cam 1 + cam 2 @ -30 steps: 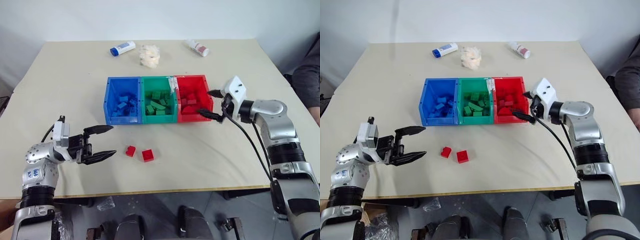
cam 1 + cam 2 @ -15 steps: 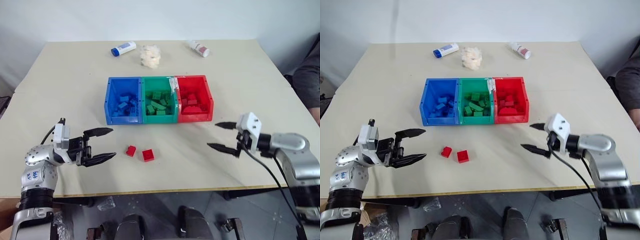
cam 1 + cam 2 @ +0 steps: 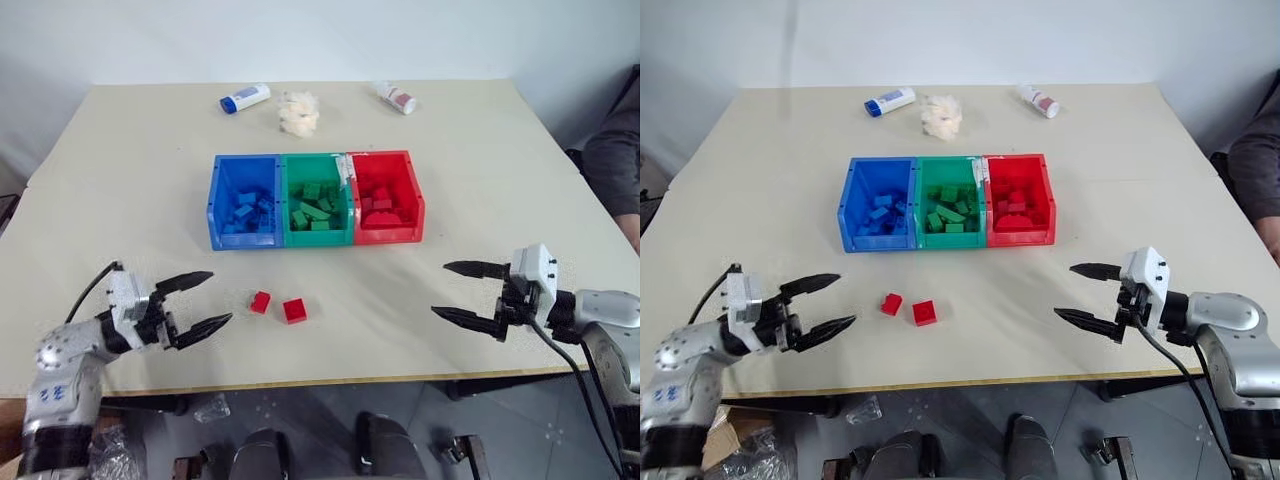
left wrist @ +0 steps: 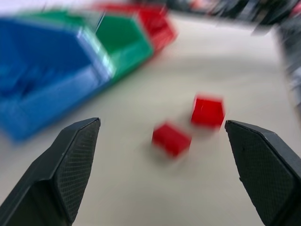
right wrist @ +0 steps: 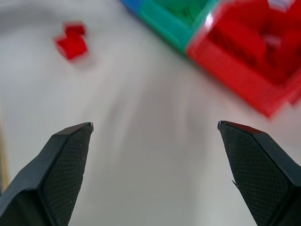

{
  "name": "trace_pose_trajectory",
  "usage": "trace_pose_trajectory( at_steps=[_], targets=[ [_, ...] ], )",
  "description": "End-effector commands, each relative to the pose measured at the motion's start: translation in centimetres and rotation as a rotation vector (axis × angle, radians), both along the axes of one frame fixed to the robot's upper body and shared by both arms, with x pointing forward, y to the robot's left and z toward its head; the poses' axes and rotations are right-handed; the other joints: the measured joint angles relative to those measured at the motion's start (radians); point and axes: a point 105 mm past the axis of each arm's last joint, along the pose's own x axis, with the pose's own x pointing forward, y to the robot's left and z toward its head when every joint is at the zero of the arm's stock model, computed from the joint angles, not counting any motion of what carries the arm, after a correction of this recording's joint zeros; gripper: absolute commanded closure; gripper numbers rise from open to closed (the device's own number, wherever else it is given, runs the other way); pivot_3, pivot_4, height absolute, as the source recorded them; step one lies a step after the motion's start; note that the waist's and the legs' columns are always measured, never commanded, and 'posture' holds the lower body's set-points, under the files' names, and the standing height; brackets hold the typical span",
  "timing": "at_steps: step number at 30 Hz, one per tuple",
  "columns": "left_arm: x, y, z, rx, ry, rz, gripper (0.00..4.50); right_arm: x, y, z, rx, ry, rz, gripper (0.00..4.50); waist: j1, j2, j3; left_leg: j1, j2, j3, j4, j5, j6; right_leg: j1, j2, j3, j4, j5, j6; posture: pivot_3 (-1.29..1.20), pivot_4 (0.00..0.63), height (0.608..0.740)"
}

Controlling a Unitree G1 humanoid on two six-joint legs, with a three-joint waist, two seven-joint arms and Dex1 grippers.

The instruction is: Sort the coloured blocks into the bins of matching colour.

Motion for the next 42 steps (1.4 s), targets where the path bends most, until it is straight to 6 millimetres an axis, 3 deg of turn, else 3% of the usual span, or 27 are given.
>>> trace_pose_trajectory(
  at_steps=[1, 8, 13, 23, 28, 32, 42],
  targets=[
    [-1.8, 0.7, 0.9, 0.035, -0.032, 0.083, 0.0, -0.2, 0.3, 1.1, 0.026, -0.003, 0.082, 0.05, 0.004, 0.0, 0.0, 0.0, 0.0, 0.0, 0.0, 0.0, 0.0, 0.0, 0.0, 0.0, 0.0, 0.0, 0.0, 0.0, 0.15, 0.74],
    [-4.7, 1.8, 0.2, 0.048, 0.017, 0.163, 0.0, 0.8, 0.9, 1.0, -0.006, 0.02, 0.158, 0.05, 0.011, 0.0, 0.0, 0.0, 0.0, -0.001, 0.001, 0.0, 0.001, 0.001, 0.0, -0.001, -0.002, 0.0, -0.001, 0.0, 0.15, 0.74],
    [-4.9, 1.0, 0.1, 0.052, 0.02, 0.168, 0.0, 1.1, 1.7, 1.4, 0.005, 0.012, 0.224, 0.05, 0.007, 0.0, 0.0, 0.0, 0.0, -0.001, 0.001, 0.0, 0.0, 0.0, 0.0, -0.001, 0.0, 0.0, -0.001, 0.0, 0.15, 0.74],
    [-3.1, -4.8, 0.2, 0.073, 0.023, 0.029, 0.0, 0.3, 2.4, 1.9, -0.035, -0.004, 0.301, 0.05, 0.009, 0.0, 0.0, 0.0, 0.0, 0.0, 0.001, 0.0, 0.0, 0.0, 0.0, -0.001, 0.0, 0.0, -0.001, 0.0, 0.15, 0.74],
    [-1.1, -8.8, 0.0, 0.143, 0.005, -0.094, 0.0, 0.1, 1.8, 1.5, -0.053, -0.002, 0.264, 0.05, 0.016, 0.0, 0.0, 0.0, 0.0, 0.0, 0.001, 0.0, 0.0, 0.001, 0.0, -0.001, 0.0, 0.0, -0.001, 0.0, 0.15, 0.74],
    [0.3, -10.8, -0.3, 0.193, 0.009, -0.128, 0.0, -0.1, 1.9, 1.3, -0.04, -0.017, 0.235, 0.05, 0.023, 0.0, 0.0, 0.0, 0.0, 0.0, 0.001, 0.0, 0.0, 0.001, 0.0, -0.001, 0.001, 0.0, -0.001, 0.0, 0.15, 0.74],
    [2.7, -12.0, -1.2, 0.399, 0.088, -0.178, 0.0, -1.1, 1.5, 0.5, -0.018, -0.033, 0.154, 0.05, 0.036, 0.0, 0.0, 0.0, 0.0, 0.0, 0.002, 0.0, 0.0, 0.001, 0.0, -0.001, 0.001, 0.0, -0.001, 0.0, 0.15, 0.74]
  ],
)
